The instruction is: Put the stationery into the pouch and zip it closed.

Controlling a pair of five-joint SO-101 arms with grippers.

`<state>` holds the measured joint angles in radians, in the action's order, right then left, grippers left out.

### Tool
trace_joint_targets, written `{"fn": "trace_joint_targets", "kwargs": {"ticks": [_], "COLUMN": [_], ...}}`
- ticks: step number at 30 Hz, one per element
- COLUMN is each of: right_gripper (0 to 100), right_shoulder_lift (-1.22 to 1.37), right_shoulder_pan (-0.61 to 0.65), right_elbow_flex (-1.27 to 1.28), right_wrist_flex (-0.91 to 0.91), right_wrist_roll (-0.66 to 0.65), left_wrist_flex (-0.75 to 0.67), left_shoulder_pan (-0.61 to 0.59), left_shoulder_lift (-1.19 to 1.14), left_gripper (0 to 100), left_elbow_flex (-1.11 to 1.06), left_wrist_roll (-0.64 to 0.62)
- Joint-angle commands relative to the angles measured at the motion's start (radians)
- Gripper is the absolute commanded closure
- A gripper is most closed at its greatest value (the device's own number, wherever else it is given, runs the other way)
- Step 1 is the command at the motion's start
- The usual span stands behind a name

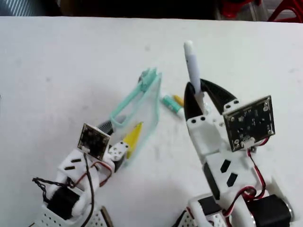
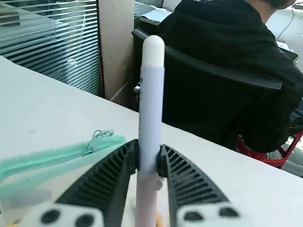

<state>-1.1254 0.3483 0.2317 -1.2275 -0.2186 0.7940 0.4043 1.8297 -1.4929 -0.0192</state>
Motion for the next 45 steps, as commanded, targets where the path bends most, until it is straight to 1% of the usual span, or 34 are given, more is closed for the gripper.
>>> {"fn": "trace_joint_targets", "kwargs": {"ticks": [1, 5, 8, 11, 15, 18, 21, 25, 30, 33, 35, 38, 42, 45], "right_gripper": [98.1, 98.1, 98.1, 98.1, 98.1, 98.1, 98.1, 98.1, 98.1, 98.1, 98.1, 98.1, 98.1, 98.1], "right_shoulder_lift": [-0.005, -0.008, -0.005, -0.004, -0.004, 0.004, 0.056, 0.173, 0.318, 0.380, 0.410, 0.430, 0.426, 0.390], "right_shoulder_pan": [0.002, 0.012, 0.071, 0.145, 0.170, 0.200, 0.278, 0.386, 0.414, 0.433, 0.464, 0.469, 0.473, 0.473], "right_elbow_flex": [-0.017, -0.017, -0.020, -0.018, -0.021, -0.018, -0.026, -0.084, -0.258, -0.304, -0.299, -0.256, -0.150, -0.054], "right_wrist_flex": [0.031, 0.070, 0.104, 0.134, 0.182, 0.259, 0.325, 0.360, 0.381, 0.371, 0.361, 0.348, 0.383, 0.430], "right_wrist_roll": [0.009, 0.023, 0.066, 0.064, 0.063, 0.063, 0.063, 0.063, 0.063, 0.066, 0.064, 0.055, -0.072, -0.077], "left_wrist_flex": [-0.023, -0.023, -0.023, -0.023, -0.023, -0.023, -0.023, -0.023, -0.023, -0.023, -0.023, -0.023, -0.023, -0.023], "left_shoulder_pan": [0.015, 0.016, 0.016, 0.016, 0.016, 0.016, 0.016, 0.016, 0.016, 0.016, 0.016, 0.016, 0.013, 0.012], "left_shoulder_lift": [-0.007, -0.007, -0.007, -0.007, -0.007, -0.007, -0.007, -0.007, -0.007, -0.007, -0.007, -0.007, -0.007, -0.007], "left_gripper": [82, 82, 82, 82, 82, 82, 82, 82, 82, 82, 82, 82, 82, 82], "left_elbow_flex": [0.002, 0.002, 0.002, 0.002, 0.002, 0.002, 0.002, 0.002, 0.002, 0.002, 0.002, 0.002, 0.002, 0.002], "left_wrist_roll": [0.006, 0.006, 0.006, 0.006, 0.006, 0.006, 0.006, 0.006, 0.006, 0.006, 0.006, 0.006, 0.006, 0.006]}}
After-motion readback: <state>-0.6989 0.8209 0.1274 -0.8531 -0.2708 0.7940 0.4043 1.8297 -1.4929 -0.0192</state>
